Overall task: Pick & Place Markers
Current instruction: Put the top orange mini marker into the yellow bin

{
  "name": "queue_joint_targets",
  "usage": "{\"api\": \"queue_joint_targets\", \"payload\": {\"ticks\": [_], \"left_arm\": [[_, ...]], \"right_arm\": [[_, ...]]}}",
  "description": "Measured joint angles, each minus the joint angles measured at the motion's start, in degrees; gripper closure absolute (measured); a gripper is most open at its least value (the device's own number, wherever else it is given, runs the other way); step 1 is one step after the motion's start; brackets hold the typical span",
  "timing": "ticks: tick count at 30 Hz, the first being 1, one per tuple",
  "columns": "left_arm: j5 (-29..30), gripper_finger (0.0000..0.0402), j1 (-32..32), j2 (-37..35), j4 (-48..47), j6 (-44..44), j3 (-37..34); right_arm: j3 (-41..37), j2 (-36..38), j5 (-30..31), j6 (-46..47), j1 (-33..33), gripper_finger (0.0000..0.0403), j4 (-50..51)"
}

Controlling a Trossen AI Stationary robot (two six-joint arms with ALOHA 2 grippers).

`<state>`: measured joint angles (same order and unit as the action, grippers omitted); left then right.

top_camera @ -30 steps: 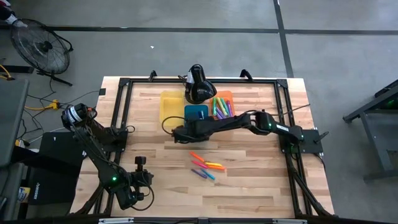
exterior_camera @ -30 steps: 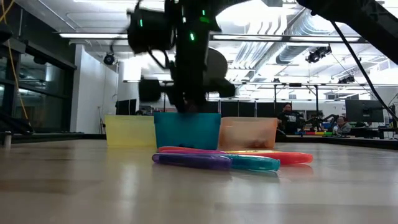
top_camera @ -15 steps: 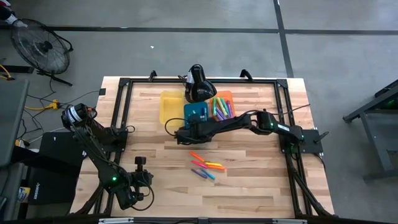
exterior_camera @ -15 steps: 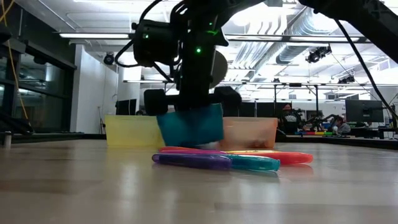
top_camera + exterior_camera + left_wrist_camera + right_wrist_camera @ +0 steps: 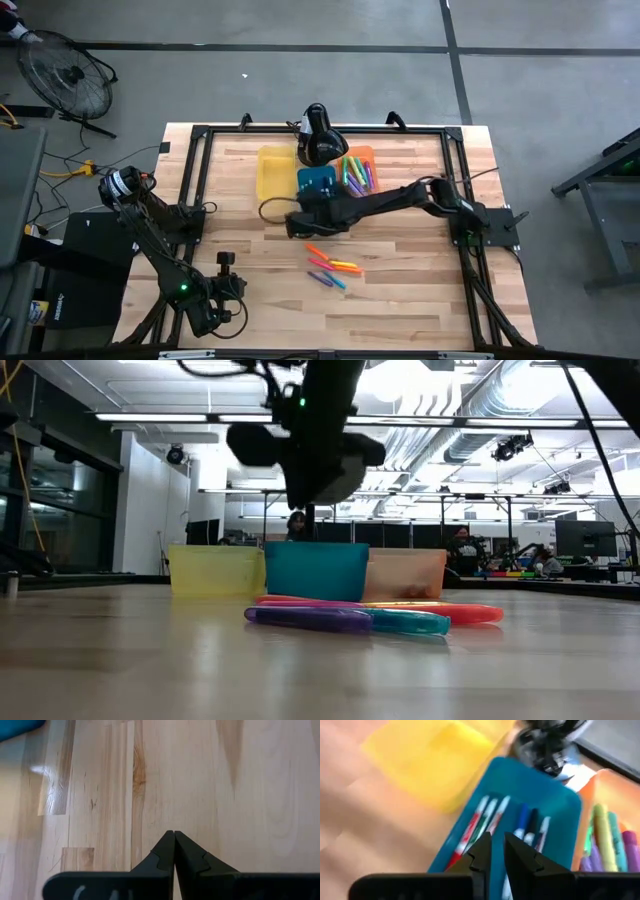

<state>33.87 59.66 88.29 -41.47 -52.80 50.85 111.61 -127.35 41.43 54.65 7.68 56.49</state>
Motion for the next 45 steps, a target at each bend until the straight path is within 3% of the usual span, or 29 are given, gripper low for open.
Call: {"api": "queue_joint_targets", "payload": {"ticks": [9,20,28,33,45], "left_arm": [[0.2,0.0401,0.0,0.0,0.0,0.0,0.0],[0.2,0.0401,0.0,0.0,0.6,0.0,0.0],[0.2,0.0401,0.0,0.0,0.9,0.0,0.0],[0.3,0.0401,0.0,0.1,2.0,0.0,-0.8],[-1.8,0.0401,0.0,0.2,17.0,-0.3,-11.1]], "right_arm": [[0.1,1.9,-7.0,-9.4,6.5,0.0308,0.7],[0.1,1.9,-16.5,-13.3,10.1,0.0218,1.3],[0.1,-0.6,-20.9,-14.2,10.7,0.0211,0.6],[0.0,-2.1,-20.6,-13.2,10.7,0.0211,0.7],[0.0,-5.2,-22.3,-11.2,9.4,0.0211,-1.2]]}}
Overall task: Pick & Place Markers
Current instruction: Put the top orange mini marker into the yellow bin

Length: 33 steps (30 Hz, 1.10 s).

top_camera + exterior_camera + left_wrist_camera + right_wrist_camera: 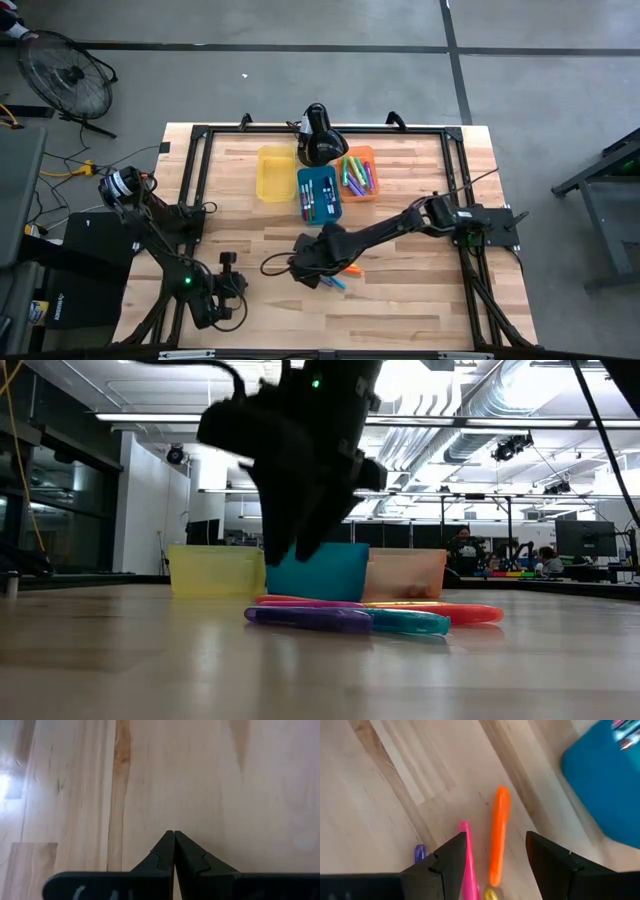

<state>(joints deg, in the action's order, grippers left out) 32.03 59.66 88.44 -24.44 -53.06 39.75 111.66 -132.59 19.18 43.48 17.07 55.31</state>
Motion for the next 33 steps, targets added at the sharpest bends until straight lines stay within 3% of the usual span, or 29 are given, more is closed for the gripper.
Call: {"api": "queue_joint_targets", "payload": {"ticks": [9,21,24,33], "left_arm": [[-0.4,0.0401,0.0,0.0,1.2,0.1,-1.1],[-0.3,0.0401,0.0,0.0,1.3,0.2,-1.1],[-0.2,0.0401,0.0,0.0,1.2,0.2,-1.1],[8.6,0.0401,0.0,-1.3,1.6,5.4,-1.1]], "right_arm": [[0.0,-1.4,-1.2,0.0,-2.5,0.0211,0.0],[0.0,-2.4,-8.8,0.0,-4.5,0.0211,-0.4],[0.0,-3.4,-8.2,0.0,-4.5,0.0211,-0.1],[0.0,-3.7,-9.7,-0.2,-5.2,0.0212,-0.1]]}}
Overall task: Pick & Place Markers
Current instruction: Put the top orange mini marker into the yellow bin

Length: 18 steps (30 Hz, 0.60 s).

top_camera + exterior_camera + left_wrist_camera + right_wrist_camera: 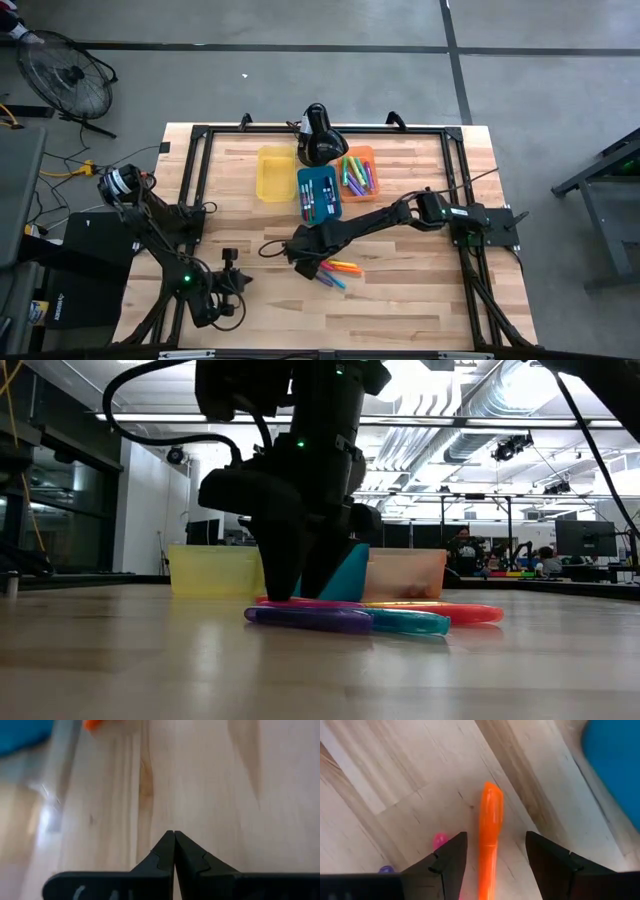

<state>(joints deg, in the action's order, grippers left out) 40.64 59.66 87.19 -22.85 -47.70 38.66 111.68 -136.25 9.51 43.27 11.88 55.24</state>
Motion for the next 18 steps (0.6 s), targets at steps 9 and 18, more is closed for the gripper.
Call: {"api": "queue_joint_targets", "payload": {"ticks": [9,18], "left_arm": [[2.6,0.0401,0.0,-9.4,4.7,8.8,-4.1],[2.6,0.0401,0.0,-27.7,28.8,17.4,-23.4]], "right_arm": [[0.0,-0.2,-1.2,-0.8,-0.2,0.0274,-0.2],[0.0,-0.2,-1.3,-1.7,-0.2,0.0358,-0.2]]}}
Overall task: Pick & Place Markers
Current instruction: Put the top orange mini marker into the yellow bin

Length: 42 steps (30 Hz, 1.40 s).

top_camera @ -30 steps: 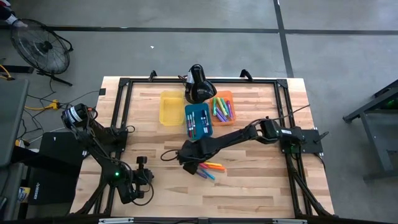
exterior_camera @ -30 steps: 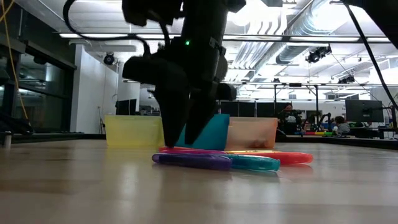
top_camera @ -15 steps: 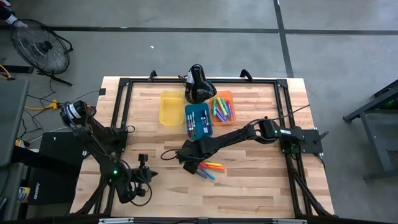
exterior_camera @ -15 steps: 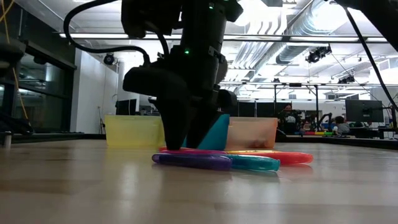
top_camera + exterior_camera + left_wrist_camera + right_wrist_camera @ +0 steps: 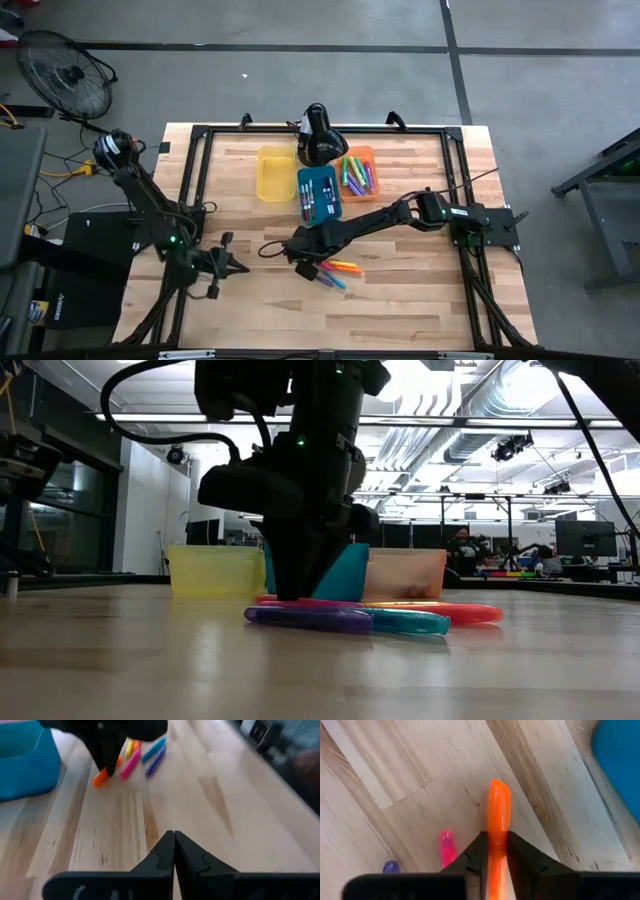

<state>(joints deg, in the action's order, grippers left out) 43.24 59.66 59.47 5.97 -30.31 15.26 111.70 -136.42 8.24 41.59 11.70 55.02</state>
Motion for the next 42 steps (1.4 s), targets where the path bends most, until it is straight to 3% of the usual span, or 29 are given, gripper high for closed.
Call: {"api": "queue_joint_targets", "payload": {"ticks": [6,12,20,32,36,42], "left_arm": [[-0.1,0.0401,0.0,-7.1,3.8,2.9,-5.8],[-0.2,0.0401,0.0,-8.7,4.6,2.8,-7.6],[2.4,0.0401,0.0,-8.7,6.9,3.9,-7.6],[9.1,0.0396,0.0,-8.6,22.2,17.5,-7.6],[9.5,0.0356,-0.1,-8.7,28.1,23.1,-7.6],[11.6,0.0253,-0.5,-8.6,35.2,27.3,-7.6]], "right_arm": [[0.0,0.0,-0.5,-1.7,0.0,0.0375,-0.3],[0.0,0.0,-0.4,-3.0,0.3,0.0375,-0.5],[0.0,3.1,6.5,-3.3,1.8,0.0375,-4.5],[0.0,7.6,17.5,-13.4,6.9,0.0375,-20.6],[0.0,8.7,21.3,-18.1,8.6,0.0375,-26.2],[0.0,9.1,25.9,-23.6,10.3,0.0376,-31.7]]}}
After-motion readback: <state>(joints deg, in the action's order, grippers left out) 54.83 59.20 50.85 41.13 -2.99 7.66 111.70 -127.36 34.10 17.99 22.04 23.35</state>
